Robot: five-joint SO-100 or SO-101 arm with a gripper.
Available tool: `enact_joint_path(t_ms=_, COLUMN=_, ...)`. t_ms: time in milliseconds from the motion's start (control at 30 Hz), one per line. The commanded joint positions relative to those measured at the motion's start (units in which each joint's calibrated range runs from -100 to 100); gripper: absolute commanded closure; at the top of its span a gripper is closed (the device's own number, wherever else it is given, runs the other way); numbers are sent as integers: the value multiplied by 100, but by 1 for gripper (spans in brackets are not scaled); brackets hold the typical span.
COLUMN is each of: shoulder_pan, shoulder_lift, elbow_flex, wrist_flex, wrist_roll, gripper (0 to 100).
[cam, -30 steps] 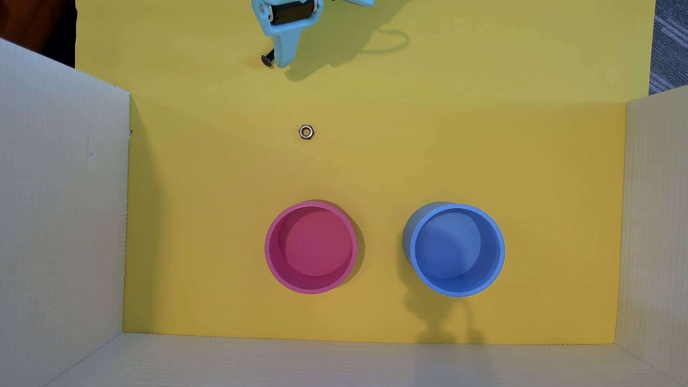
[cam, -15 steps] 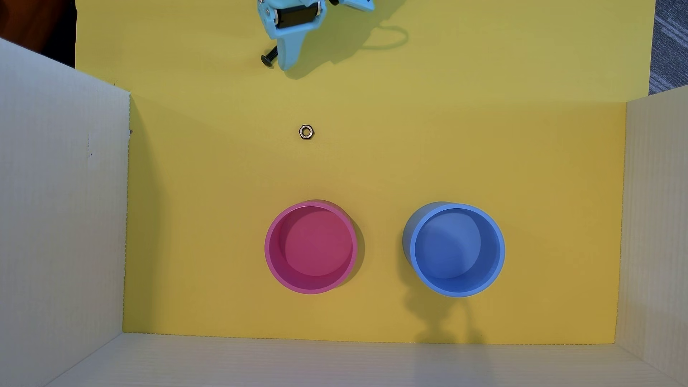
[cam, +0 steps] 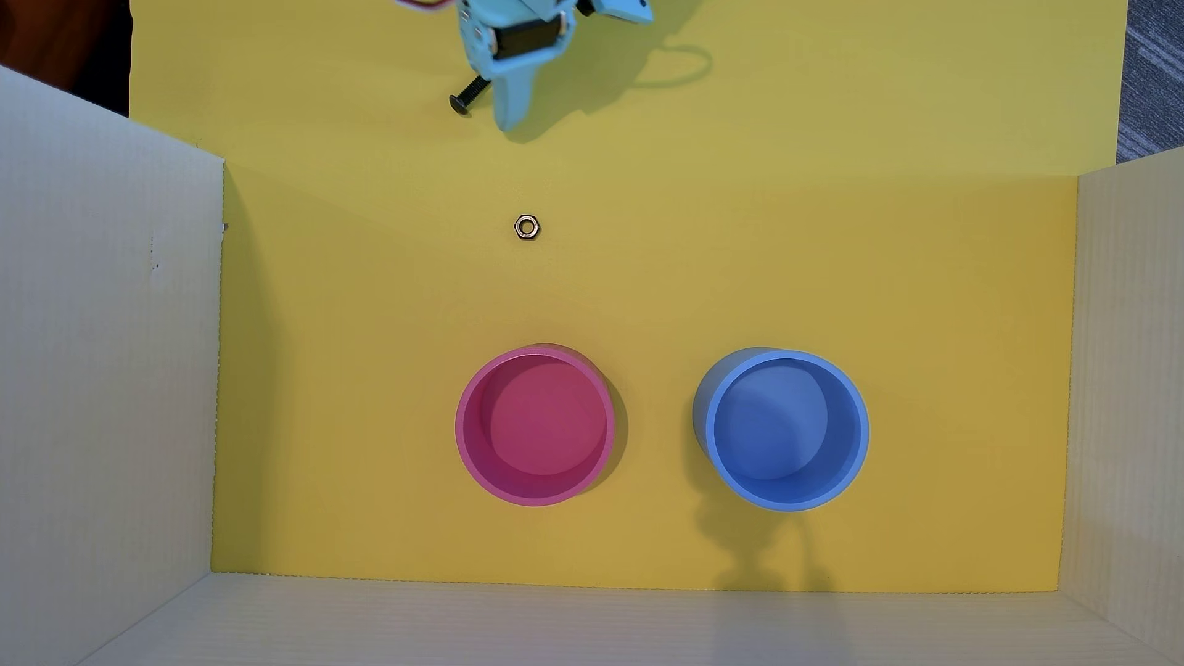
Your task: Pick up the bolt and place it in the pink box
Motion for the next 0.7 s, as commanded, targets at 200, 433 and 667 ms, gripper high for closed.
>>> enact_joint_path(t_ms=200, shoulder_pan=-12, shoulder_lift=15, elbow_flex=200, wrist_flex=-397, wrist_roll=12, gripper=83)
enact_joint_path(t_ms=433, shoulder_pan=-56, shoulder_lift=15, elbow_flex=481, wrist_flex=-422, wrist_roll=38, gripper=83)
enact_joint_path(t_ms=667, shoulder_pan=-63, shoulder_lift=15, elbow_flex=924, wrist_flex=-971, wrist_roll=38, gripper=83)
